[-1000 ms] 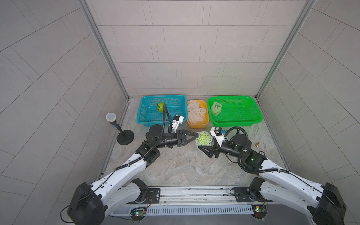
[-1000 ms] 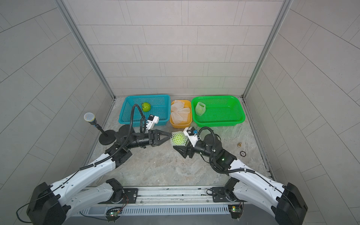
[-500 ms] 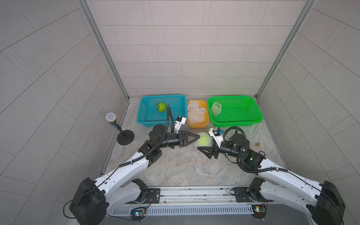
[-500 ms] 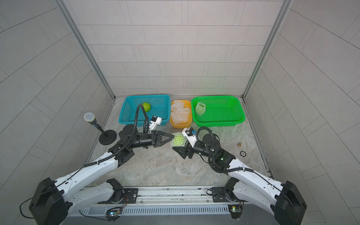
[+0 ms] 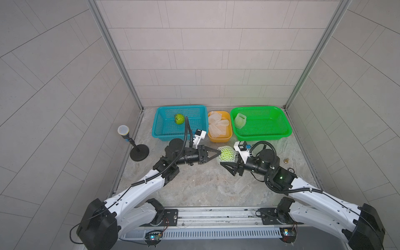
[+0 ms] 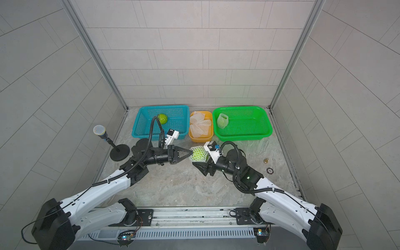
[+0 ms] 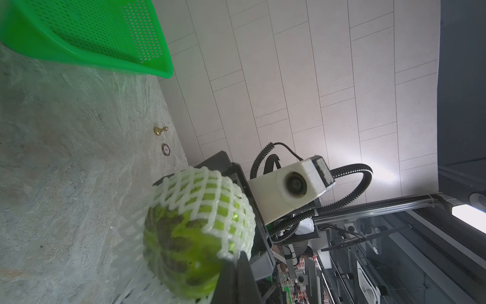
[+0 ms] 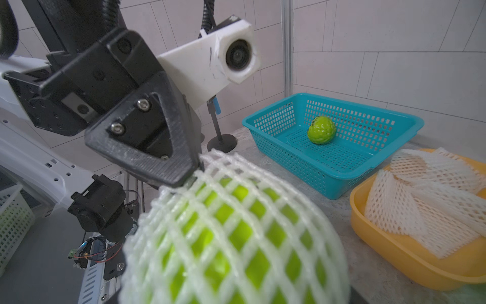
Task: Sleeve custard apples in foam nets
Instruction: Adjust the foam net on the custard apple.
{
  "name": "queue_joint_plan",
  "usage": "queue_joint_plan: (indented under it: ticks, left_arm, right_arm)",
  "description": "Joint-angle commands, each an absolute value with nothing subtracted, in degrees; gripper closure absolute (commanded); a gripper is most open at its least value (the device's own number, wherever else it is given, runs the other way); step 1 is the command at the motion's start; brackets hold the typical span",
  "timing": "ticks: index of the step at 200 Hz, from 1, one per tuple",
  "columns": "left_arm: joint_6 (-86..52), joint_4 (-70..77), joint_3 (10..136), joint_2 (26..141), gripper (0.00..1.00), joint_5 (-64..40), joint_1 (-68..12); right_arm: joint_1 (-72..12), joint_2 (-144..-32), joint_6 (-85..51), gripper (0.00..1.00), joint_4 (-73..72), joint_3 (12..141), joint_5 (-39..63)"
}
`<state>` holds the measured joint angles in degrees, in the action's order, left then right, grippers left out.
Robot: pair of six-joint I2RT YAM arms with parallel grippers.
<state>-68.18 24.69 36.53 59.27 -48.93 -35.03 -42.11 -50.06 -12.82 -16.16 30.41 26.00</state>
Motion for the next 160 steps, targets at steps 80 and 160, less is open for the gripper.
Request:
queue_joint_plan:
  ticks: [80,160]
  left_arm:
    - [-64.0,18.32,35.6,56.3,1.0,-49.48,-33.02]
    - [-64.07,18.88,35.2,56.91,0.86,-49.16,-32.82]
  right_arm:
    - [-41.86,-48.64,-13.01,0.19,-18.72,30.64,25.13]
    - [-41.66,-49.31,-13.45,0.19,-18.88,30.68,25.8]
